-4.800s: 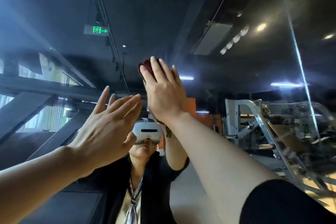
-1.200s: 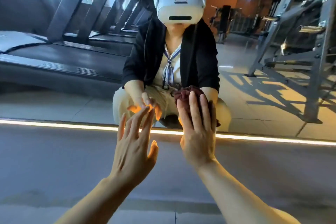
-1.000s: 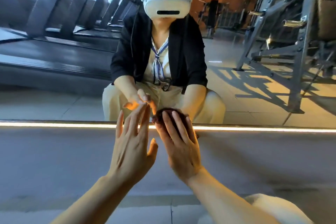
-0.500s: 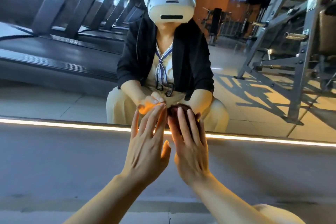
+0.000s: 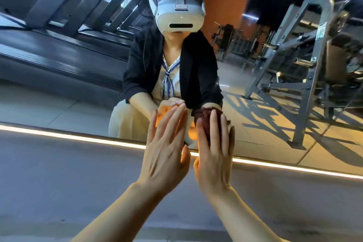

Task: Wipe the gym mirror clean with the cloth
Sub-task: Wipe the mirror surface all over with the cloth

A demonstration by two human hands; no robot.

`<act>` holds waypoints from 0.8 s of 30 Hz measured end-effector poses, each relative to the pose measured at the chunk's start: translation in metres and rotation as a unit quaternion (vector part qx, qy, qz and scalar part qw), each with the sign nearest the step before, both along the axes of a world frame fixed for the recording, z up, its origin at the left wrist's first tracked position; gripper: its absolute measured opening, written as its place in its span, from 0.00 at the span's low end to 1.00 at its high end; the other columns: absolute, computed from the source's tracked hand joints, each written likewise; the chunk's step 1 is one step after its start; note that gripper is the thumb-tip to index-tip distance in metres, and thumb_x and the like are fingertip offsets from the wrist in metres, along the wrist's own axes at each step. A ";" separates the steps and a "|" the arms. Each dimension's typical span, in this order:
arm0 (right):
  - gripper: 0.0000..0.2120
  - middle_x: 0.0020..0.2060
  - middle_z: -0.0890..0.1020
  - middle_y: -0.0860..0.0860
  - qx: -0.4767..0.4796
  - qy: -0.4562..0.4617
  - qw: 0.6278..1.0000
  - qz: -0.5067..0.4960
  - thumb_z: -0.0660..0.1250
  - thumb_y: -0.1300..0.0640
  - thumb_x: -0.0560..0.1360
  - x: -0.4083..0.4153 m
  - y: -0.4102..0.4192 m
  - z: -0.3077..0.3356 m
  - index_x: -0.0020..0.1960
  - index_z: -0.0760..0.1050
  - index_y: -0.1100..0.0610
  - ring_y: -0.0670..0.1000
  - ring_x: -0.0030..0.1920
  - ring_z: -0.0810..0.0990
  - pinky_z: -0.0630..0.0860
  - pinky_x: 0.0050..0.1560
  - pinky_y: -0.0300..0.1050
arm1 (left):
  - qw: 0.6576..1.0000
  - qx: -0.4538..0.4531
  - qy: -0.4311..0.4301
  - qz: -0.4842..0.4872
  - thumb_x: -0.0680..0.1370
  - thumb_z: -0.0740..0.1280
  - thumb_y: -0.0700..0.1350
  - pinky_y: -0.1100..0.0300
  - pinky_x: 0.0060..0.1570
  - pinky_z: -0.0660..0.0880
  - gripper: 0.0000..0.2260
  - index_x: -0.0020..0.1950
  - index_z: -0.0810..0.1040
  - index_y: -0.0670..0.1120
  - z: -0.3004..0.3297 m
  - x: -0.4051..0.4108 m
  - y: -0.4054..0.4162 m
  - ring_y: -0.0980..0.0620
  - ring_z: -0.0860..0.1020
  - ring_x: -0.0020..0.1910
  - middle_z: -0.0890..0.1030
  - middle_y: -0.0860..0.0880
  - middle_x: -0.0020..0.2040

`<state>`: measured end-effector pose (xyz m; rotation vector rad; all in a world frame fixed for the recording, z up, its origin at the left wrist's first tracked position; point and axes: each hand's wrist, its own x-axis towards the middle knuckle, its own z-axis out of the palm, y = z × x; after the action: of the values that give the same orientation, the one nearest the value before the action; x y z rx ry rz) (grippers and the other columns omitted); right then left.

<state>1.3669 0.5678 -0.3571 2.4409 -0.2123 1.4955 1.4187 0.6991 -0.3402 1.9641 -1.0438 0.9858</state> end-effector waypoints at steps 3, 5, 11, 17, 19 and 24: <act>0.28 0.78 0.60 0.60 0.035 -0.052 0.998 0.009 0.65 0.66 0.78 0.012 0.005 0.051 0.77 0.65 0.58 0.62 0.79 0.56 0.51 0.78 0.60 | 1.000 -0.010 -0.001 0.000 0.69 0.70 0.40 0.33 0.73 0.56 0.36 0.76 0.65 0.37 0.002 -0.003 -0.005 0.45 0.60 0.78 0.64 0.42 0.78; 0.28 0.78 0.62 0.60 0.062 -0.079 0.995 0.004 0.63 0.65 0.78 0.018 0.007 0.075 0.77 0.65 0.58 0.62 0.78 0.57 0.55 0.77 0.58 | 1.000 -0.011 -0.014 0.010 0.70 0.70 0.42 0.31 0.73 0.56 0.35 0.76 0.65 0.37 0.002 -0.004 -0.010 0.45 0.60 0.78 0.64 0.42 0.77; 0.30 0.77 0.63 0.60 0.035 -0.032 0.998 -0.033 0.72 0.61 0.76 0.002 0.011 0.018 0.76 0.68 0.57 0.63 0.73 0.65 0.71 0.62 0.58 | 0.998 -0.045 -0.043 -0.004 0.78 0.59 0.43 0.33 0.74 0.53 0.27 0.77 0.61 0.41 0.003 0.001 -0.018 0.47 0.60 0.78 0.65 0.43 0.77; 0.26 0.74 0.69 0.63 0.003 -0.089 0.995 -0.054 0.68 0.64 0.77 0.018 0.011 0.105 0.74 0.70 0.58 0.62 0.66 0.68 0.73 0.57 0.56 | 0.996 -0.064 -0.058 -0.007 0.82 0.54 0.41 0.31 0.72 0.56 0.21 0.75 0.68 0.38 0.041 0.002 -0.017 0.47 0.59 0.78 0.68 0.43 0.76; 0.27 0.74 0.68 0.63 -0.001 -0.101 0.993 -0.066 0.68 0.64 0.77 0.022 0.009 0.133 0.76 0.68 0.58 0.62 0.67 0.67 0.72 0.58 0.55 | 0.996 -0.056 -0.071 0.008 0.82 0.54 0.40 0.34 0.75 0.53 0.22 0.75 0.68 0.38 0.059 0.006 -0.016 0.47 0.58 0.79 0.67 0.44 0.77; 0.22 0.71 0.68 0.64 -0.022 -0.069 0.994 -0.085 0.57 0.62 0.81 0.010 0.007 0.095 0.75 0.70 0.60 0.64 0.63 0.70 0.76 0.54 0.57 | 0.993 -0.008 -0.116 0.005 0.81 0.53 0.41 0.36 0.77 0.46 0.24 0.78 0.62 0.39 0.093 0.021 -0.006 0.47 0.52 0.81 0.60 0.44 0.80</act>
<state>1.3765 0.5747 -0.2618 2.2268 -0.3997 1.5757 1.4394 0.6936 -0.2477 1.8751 -1.1470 1.2467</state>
